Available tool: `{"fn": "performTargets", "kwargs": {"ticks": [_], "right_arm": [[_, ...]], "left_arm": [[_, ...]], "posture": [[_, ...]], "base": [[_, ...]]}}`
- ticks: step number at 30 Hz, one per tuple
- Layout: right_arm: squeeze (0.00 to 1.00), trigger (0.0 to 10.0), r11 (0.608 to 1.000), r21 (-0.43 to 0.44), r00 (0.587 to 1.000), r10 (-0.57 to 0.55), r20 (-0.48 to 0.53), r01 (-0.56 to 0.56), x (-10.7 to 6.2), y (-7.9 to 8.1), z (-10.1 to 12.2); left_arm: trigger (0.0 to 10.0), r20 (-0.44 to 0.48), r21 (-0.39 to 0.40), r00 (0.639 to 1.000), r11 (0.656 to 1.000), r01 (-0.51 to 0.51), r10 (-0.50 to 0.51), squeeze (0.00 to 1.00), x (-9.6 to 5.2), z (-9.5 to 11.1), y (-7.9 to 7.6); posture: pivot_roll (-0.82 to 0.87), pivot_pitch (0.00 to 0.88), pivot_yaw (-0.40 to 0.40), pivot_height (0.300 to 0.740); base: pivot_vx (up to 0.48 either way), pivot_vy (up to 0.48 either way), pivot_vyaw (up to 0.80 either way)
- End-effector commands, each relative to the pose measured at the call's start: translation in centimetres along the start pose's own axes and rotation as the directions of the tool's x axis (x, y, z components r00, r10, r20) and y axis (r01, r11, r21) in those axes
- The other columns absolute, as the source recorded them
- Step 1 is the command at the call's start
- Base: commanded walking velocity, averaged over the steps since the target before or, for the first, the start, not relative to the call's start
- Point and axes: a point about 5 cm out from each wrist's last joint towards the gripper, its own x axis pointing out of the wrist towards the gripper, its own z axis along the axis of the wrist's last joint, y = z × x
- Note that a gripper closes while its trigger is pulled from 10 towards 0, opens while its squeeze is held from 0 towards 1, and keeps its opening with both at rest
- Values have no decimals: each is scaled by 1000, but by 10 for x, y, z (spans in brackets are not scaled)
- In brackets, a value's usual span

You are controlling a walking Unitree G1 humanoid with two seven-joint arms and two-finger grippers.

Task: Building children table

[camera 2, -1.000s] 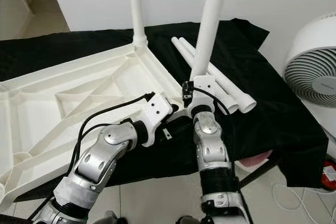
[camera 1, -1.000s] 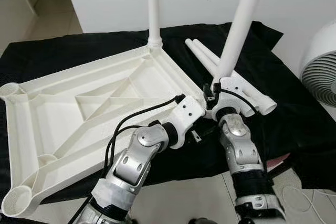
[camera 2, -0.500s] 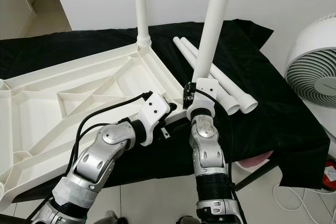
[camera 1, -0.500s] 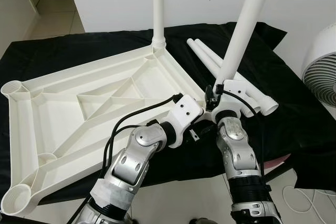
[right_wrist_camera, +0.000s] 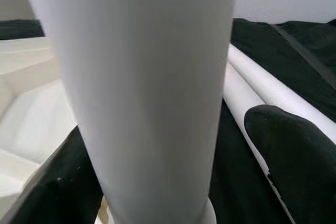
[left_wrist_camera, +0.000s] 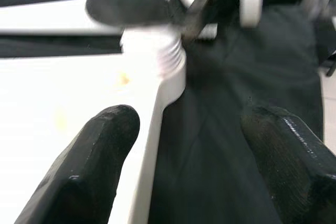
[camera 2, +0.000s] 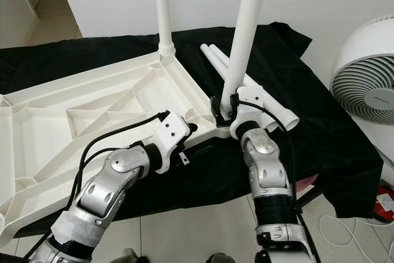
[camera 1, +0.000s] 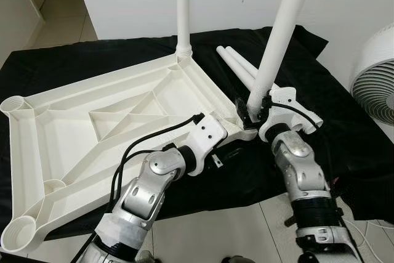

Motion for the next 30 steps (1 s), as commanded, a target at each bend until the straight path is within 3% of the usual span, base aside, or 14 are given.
{"fn": "performTargets", "kwargs": {"ticks": [1, 3, 5, 14, 17, 22, 23, 24, 25, 26, 27, 30], "right_arm": [[0, 10000, 997, 15, 997, 80, -6, -80, 3, 3, -1], [0, 10000, 990, -1, 990, 143, -11, -143, 2, 2, -1], [0, 10000, 966, -86, 970, 242, -27, -243, 3, -1, -2], [0, 10000, 921, -152, 934, 355, -49, -358, 8, -8, -3], [0, 10000, 887, -189, 907, 413, -84, -421, 17, -13, -4], [0, 10000, 878, -179, 896, 431, -109, -444, 22, -16, -4], [0, 5020, 876, -177, 893, 433, -118, -448, 23, -17, -6], [0, 5020, 876, -177, 893, 433, -118, -448, 23, -17, -6], [0, 3333, 875, -176, 892, 434, -124, -451, 24, -18, -8], [0, 3333, 875, -176, 892, 434, -124, -451, 24, -18, -8], [0, 0, 874, -176, 891, 434, -134, -453, 25, -19, -10], [0, 0, 873, -168, 888, 438, -144, -458, 24, -19, -13]], "left_arm": [[10000, 16, 1, 999, 1000, 29, -29, 0, -2, 2, -1], [10000, 13, 2, 999, 999, 43, -43, 0, -4, 2, -1], [10000, 13, -1, 998, 998, 68, -68, 0, -8, 1, 0], [10000, 44, -14, 993, 994, 109, -108, 0, -13, 6, -1], [10000, 48, -14, 990, 991, 131, -130, 0, -15, 10, -2], [10000, 56, -17, 988, 989, 144, -143, 0, -15, 13, -4], [10000, 57, -19, 988, 989, 147, -145, 0, -15, 14, -4], [10000, 57, -19, 988, 989, 147, -145, 0, -15, 14, -4], [10000, 58, -19, 987, 989, 148, -147, 0, -15, 14, -4], [10000, 58, -19, 987, 989, 148, -147, 0, -15, 14, -4], [10000, 59, -19, 987, 989, 148, -147, 0, -15, 14, -4], [10000, 61, -20, 988, 989, 146, -145, 0, -15, 15, -4]], "posture": [[-123, 10, 39, 740], [-122, 12, 42, 740], [-124, 19, 49, 740], [-124, 25, 56, 740], [-120, 26, 64, 740], [-116, 26, 66, 740], [-115, 27, 66, 740], [-115, 27, 66, 740], [-115, 27, 66, 740], [-115, 27, 66, 740], [-115, 28, 66, 740], [-114, 29, 66, 740]], "base": [[0, 0, 0], [0, 0, 0], [0, 0, 0], [0, 0, 0], [0, 0, 0], [0, 0, 0], [0, 0, 0], [0, 0, 0], [0, 0, 0], [0, 0, 0], [0, 0, 0], [0, 0, 0]]}}
